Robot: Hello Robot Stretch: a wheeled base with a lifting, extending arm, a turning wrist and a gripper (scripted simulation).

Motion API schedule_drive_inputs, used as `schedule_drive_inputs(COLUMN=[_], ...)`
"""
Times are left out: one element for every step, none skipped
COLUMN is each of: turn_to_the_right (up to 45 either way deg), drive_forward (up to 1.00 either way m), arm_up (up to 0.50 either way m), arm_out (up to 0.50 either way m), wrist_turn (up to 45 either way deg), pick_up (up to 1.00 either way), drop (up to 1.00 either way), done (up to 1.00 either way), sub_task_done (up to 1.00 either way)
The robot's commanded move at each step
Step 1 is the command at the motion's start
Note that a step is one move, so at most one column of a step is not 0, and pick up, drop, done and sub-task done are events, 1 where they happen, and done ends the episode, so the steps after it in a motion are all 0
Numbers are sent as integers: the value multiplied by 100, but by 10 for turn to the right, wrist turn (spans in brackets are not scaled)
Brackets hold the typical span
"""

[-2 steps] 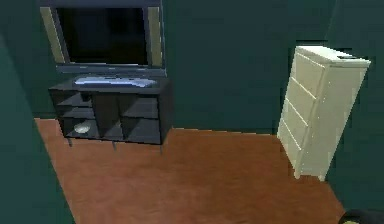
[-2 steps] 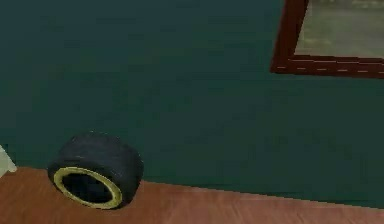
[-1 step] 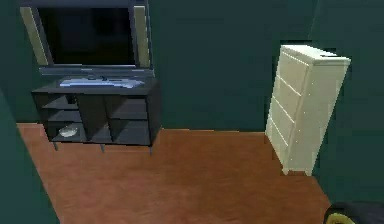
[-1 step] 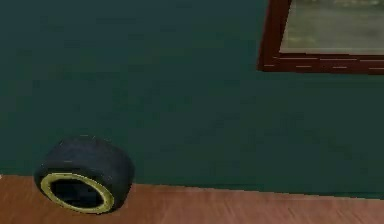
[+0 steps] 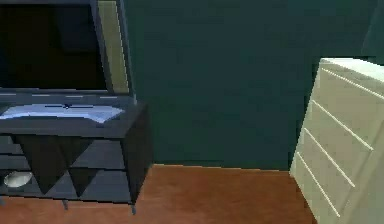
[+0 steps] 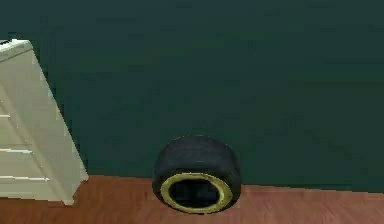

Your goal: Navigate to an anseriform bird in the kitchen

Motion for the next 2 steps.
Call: schedule_drive_inputs(turn_to_the_right=[-450, 0], drive_forward=[0, 60], arm_up=[0, 0], arm_out=[0, 0], wrist_turn=[0, 0], pick_up=[0, 0], drop=[0, 0], done=[0, 0], sub_task_done=[0, 0])
